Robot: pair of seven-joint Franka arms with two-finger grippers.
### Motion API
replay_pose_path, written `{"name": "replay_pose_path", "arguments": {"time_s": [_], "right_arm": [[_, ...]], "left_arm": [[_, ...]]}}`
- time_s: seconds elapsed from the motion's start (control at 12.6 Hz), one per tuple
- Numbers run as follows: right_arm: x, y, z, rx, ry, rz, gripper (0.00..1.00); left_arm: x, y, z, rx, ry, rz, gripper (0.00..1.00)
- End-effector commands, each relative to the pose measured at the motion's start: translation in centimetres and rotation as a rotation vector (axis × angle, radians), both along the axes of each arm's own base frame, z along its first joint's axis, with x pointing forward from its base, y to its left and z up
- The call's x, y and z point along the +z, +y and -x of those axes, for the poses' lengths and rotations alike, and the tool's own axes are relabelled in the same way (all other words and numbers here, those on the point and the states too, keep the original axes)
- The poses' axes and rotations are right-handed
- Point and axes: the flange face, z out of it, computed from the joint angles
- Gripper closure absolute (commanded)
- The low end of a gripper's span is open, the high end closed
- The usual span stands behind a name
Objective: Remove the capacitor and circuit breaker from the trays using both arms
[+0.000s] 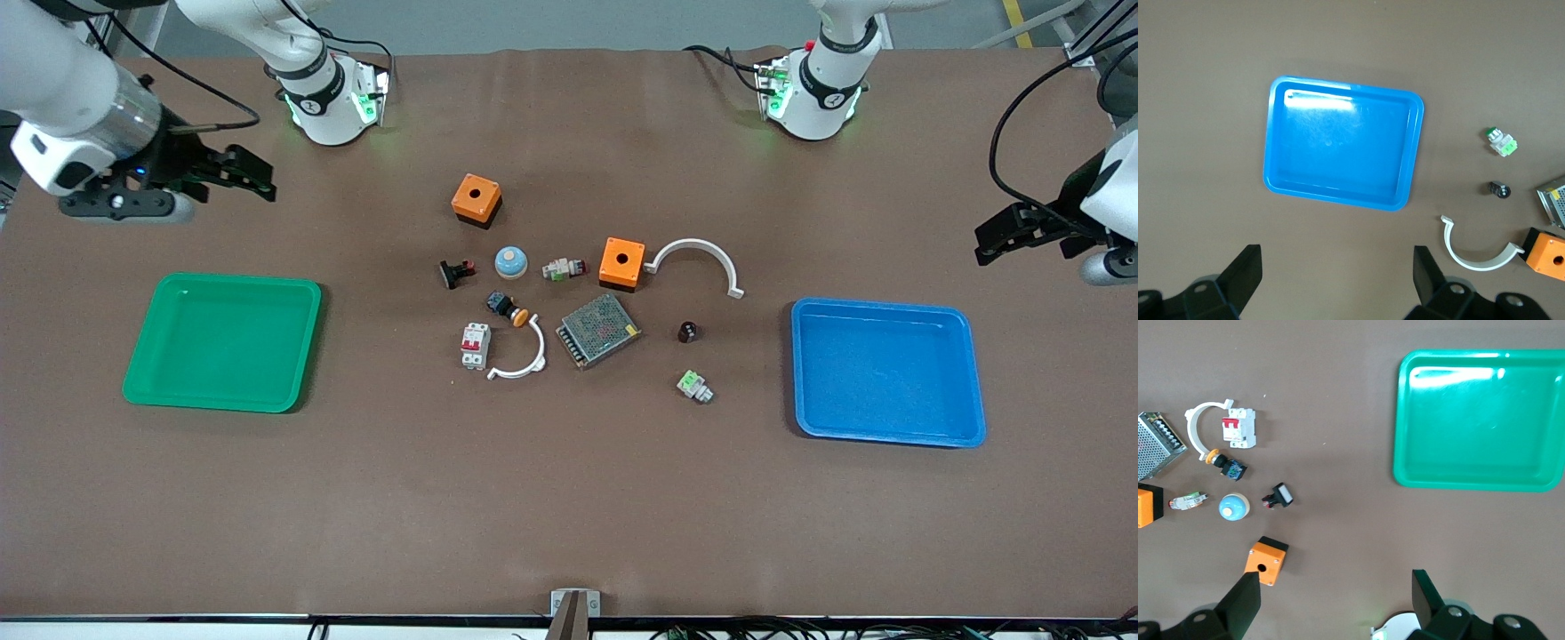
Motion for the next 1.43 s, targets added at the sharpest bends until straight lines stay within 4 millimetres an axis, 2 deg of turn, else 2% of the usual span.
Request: {"name": "replay_pose_path", "arguments": {"time_s": [0.0,0.32,0.48,0.71,0.79,0.95,1.11,1.27,1.35], "right_arm": [[-0.1,-4.3,0.6,0.033,-0.016,-0.002,0.00],[-0.5,-7.9,0.3,0.033,-0.021,0.024,0.00],[-1.5,-8.1,0.4,0.033,-0.017,0.028,0.00],[-1.4,-8.9,0.5,0.027,-0.029,0.057,0.00],[-0.7,-9.1,0.2,0.029,-0.048,0.077,0.00],[3.5,-10.6,-0.7,0.014,-0.115,0.092,0.00],[6.8,-11.2,-2.8,0.006,-0.138,0.098,0.00],[8.8,-11.0,-5.2,0.008,-0.147,0.098,0.00],[9.5,-10.9,-5.6,0.006,-0.169,0.093,0.00]], "left_arm": [[0.7,0.3,1.6,-0.005,0.002,0.020,0.00],[0.5,0.4,1.7,0.003,0.009,0.042,0.00],[0.6,0.8,2.2,0.010,0.008,0.040,0.00],[0.6,1.3,2.5,0.021,0.010,0.040,0.00],[0.6,1.3,2.6,0.021,0.018,0.040,0.00],[0.7,1.1,2.9,0.017,0.030,0.038,0.00],[0.5,0.6,3.1,0.010,0.035,0.037,0.00],[0.4,-0.5,3.4,-0.010,0.039,0.033,0.00],[0.5,-1.2,3.4,-0.022,0.036,0.032,0.00]]}}
